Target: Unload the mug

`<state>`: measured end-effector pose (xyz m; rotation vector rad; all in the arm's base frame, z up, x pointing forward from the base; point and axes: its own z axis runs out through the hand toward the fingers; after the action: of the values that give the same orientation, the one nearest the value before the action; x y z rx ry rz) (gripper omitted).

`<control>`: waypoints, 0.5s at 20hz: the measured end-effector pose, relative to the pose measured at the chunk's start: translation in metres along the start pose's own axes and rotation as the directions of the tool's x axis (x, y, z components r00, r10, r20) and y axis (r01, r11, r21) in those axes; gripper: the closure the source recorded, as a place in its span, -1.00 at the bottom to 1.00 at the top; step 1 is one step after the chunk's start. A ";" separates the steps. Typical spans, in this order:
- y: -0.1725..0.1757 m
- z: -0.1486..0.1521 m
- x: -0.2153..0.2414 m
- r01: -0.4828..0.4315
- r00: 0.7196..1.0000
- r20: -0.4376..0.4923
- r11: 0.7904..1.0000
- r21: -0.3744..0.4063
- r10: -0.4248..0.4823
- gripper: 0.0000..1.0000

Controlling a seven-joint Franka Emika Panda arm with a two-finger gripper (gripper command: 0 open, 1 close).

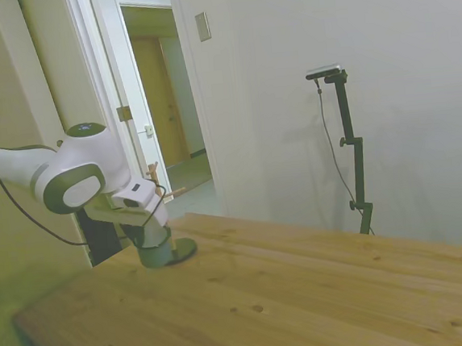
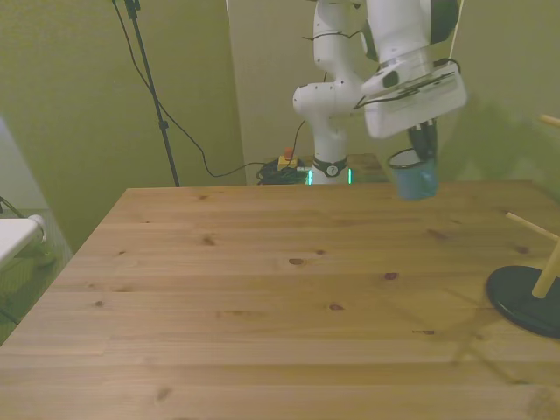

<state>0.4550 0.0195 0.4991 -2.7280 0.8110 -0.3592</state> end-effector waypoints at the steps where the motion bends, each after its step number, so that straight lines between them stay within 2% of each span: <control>1: 0.019 -0.007 0.018 -0.035 0.999 -0.026 0.999 -0.036 0.034 1.00; 5: 0.075 -0.019 0.079 -0.129 0.987 -0.108 0.984 -0.126 0.116 1.00; 7: 0.083 -0.004 0.102 -0.142 0.984 -0.127 0.981 -0.135 0.125 1.00; 10: 0.090 0.033 0.128 -0.151 0.984 -0.116 0.975 -0.161 0.134 1.00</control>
<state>0.5245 -0.1188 0.4590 -2.8028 1.1069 -0.4231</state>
